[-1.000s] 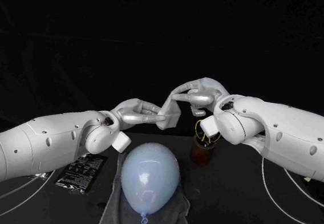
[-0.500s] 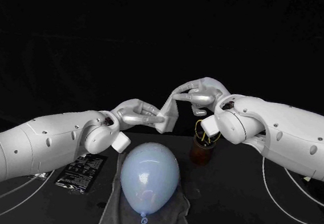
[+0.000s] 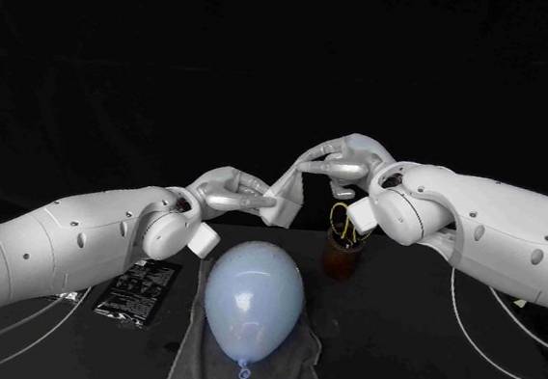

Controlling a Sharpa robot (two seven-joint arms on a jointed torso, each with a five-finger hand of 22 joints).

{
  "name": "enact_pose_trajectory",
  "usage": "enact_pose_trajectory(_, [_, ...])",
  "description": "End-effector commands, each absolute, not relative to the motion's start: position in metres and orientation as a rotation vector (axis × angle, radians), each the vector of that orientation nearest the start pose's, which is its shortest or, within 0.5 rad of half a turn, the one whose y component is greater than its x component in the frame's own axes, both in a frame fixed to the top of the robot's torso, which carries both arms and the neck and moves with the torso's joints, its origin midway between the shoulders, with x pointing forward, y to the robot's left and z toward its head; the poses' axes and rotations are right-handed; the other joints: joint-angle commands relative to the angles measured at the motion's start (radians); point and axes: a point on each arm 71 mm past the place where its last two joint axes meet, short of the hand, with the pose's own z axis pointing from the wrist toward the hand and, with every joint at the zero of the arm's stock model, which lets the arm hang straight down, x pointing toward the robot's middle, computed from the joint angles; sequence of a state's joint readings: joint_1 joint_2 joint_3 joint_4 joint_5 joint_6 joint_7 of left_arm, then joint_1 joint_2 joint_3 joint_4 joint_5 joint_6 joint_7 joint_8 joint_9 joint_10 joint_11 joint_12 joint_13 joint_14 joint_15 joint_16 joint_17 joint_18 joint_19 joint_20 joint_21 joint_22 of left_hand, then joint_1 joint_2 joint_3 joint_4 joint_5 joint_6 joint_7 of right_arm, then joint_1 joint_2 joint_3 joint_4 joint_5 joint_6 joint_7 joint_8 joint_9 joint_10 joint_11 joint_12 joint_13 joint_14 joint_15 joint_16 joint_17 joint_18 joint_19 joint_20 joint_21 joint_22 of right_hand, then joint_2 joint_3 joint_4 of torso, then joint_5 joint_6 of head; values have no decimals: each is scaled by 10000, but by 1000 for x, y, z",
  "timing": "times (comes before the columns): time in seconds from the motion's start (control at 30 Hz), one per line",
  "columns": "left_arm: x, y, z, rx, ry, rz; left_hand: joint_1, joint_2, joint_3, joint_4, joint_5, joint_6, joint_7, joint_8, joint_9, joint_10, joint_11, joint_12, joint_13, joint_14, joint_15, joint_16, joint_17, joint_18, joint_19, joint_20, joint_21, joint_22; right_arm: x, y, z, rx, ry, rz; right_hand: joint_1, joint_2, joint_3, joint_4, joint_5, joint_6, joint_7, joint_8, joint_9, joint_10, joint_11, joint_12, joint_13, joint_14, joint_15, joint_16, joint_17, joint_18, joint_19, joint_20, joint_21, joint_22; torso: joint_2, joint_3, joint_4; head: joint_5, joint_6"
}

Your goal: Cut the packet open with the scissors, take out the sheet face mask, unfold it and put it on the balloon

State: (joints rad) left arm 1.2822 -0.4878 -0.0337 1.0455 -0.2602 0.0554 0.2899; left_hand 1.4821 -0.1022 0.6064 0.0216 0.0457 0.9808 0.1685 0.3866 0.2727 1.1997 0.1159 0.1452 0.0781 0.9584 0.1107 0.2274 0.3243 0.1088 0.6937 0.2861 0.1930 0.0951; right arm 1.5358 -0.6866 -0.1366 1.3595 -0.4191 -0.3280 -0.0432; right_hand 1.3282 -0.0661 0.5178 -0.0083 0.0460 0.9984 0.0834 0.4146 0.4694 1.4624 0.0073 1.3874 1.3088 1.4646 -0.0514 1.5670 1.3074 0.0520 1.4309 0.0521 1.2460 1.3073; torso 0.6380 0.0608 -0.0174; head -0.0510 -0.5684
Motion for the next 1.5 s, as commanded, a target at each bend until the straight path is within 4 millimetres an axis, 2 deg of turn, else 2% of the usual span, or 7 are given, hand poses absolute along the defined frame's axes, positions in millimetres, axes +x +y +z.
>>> enact_pose_trajectory(0.03, [568, 138, -160, -6888, 16846, -16227, -36, 58, 76, 8, 29, 63, 2, 41, 30, 88, 6, 39, 12, 98, -4, 66, 10, 135, 69, 10, 39, 15, 551, -178, -71, 5958, 16960, 10839, -264, -55, -106, 60, 36, -321, 106, -114, -121, -564, 83, -953, 495, 1028, 46, -12, 2514, 261, -306, 59, -599, 1515, -1, 7, 4, 10, -11])
enact_pose_trajectory(0.23, [566, 138, -159, -6151, 17378, -16024, -47, 34, 224, -125, 31, 69, 10, 71, 61, 129, 2, 44, 15, 105, -21, 122, 30, 175, 116, 2, 94, 37, 549, -180, -82, 5179, 17461, 10457, -902, -797, -631, 490, 50, -1225, 695, -902, -705, -4235, 567, -7115, -4170, -964, 519, -2615, -1817, 1225, -3405, 496, -6661, -542, 4, 22, -11, 23, -36])
enact_pose_trajectory(0.37, [566, 138, -155, -5403, 17730, -15671, -115, 34, 332, -234, 30, 54, 26, 85, 91, 150, 13, 42, 16, 98, -16, 175, 48, 273, 280, -25, 241, 103, 548, -183, -87, 4542, 17607, 10143, -963, -1233, -885, 848, 41, -1372, 873, -1127, -948, -4421, 856, -9296, -6440, -2567, 742, -4989, -4802, 1273, -3775, 752, -7854, -1425, 5, 23, -2, 28, -61])
enact_pose_trajectory(0.6, [568, 142, -145, -3924, 18149, -14824, -143, 75, 405, -444, 31, 25, 30, 91, 142, 218, 2, 69, 35, 199, -63, 323, 101, 402, 491, -66, 492, 231, 548, -193, -88, 3360, 17398, 9486, -861, -1517, -1708, 1087, 40, -1493, 1105, -1338, -1174, -4930, 1156, -10896, -8359, -2767, 984, -5507, -5546, 1279, -3576, 964, -8453, -2049, -4, 21, -17, 16, -85])
enact_pose_trajectory(1.2, [575, 130, -107, 924, 18250, -11883, -202, 457, -66, -1286, 14, 172, -32, -272, 95, 496, -112, 487, 235, 456, -243, 870, 257, 398, 320, -463, 2490, 1578, 556, -199, -82, 1309, 16464, 8669, -27, -1162, -3562, 1287, 21, -1987, 1165, -1727, -1486, -5505, 1339, -12049, -10557, -3114, 1152, -5552, -6046, 1279, -3427, 1117, -8981, -2588, 25, 32, 10, 2, -75])
enact_pose_trajectory(1.4, [577, 127, -96, 2315, 18126, -10843, -258, 540, -18, -1490, 38, 244, -45, -493, 24, 457, -125, 591, 282, 436, -256, 951, 245, 219, -341, -577, 3362, 2265, 556, -185, -83, 695, 16741, 8960, 575, -811, -4404, 1249, -7, -2363, 952, -1931, -1590, -5735, 1325, -12295, -11262, -5438, 1264, -7093, -6920, 1227, -4974, 1273, -10404, -3426, 11, 28, -8, -24, -113])
enact_pose_trajectory(1.5, [577, 123, -93, 3027, 18107, -10335, -303, 561, 38, -1540, 26, 201, -39, -627, -18, 443, -120, 648, 310, 429, -257, 993, 247, 181, -555, -599, 3701, 2524, 556, -176, -85, 473, 16976, 9165, 855, -596, -4902, 1242, 20, -2548, 906, -2053, -1632, -5781, 1267, -12360, -11588, -7011, 1821, -8740, -7945, 1092, -6074, 1715, -11678, -4462, 9, 21, -1, -45, -118])
